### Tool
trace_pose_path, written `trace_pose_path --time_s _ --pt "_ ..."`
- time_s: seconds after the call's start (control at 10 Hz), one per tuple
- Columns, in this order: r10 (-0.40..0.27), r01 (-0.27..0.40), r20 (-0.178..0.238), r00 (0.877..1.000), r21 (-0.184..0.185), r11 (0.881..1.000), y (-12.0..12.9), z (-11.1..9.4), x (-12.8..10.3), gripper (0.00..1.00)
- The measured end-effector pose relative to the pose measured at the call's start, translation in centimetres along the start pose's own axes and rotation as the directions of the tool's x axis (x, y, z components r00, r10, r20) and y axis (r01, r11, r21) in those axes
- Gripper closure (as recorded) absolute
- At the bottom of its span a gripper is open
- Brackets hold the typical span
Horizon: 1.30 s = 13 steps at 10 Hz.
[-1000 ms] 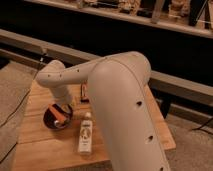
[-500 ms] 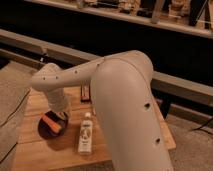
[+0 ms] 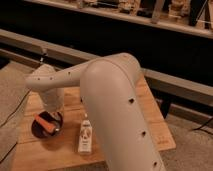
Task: Drag the ceramic bowl in a circle
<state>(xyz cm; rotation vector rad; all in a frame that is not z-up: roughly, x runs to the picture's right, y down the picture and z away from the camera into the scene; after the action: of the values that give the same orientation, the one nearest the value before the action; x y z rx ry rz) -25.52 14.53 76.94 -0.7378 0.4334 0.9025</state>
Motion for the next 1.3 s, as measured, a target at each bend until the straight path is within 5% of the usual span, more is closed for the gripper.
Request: trace_pose_path --time_s 0.3,0.7,1.0,1.3 --pt "0.043 -0.043 0.037 0.998 -0.012 0.999 0.2 -0.8 -4.2 1.0" --pt "0.109 -0.113 0.069 0.992 0.059 0.992 -4.4 -1.5 -8.3 1.0" --pt "0.183 -0.19 0.063 0.981 0.128 0.973 -10.3 -1.6 -7.8 1.0" --pt "0.182 -0.181 0.011 0.983 0.182 0.966 -13.5 -1.5 -4.2 1.0"
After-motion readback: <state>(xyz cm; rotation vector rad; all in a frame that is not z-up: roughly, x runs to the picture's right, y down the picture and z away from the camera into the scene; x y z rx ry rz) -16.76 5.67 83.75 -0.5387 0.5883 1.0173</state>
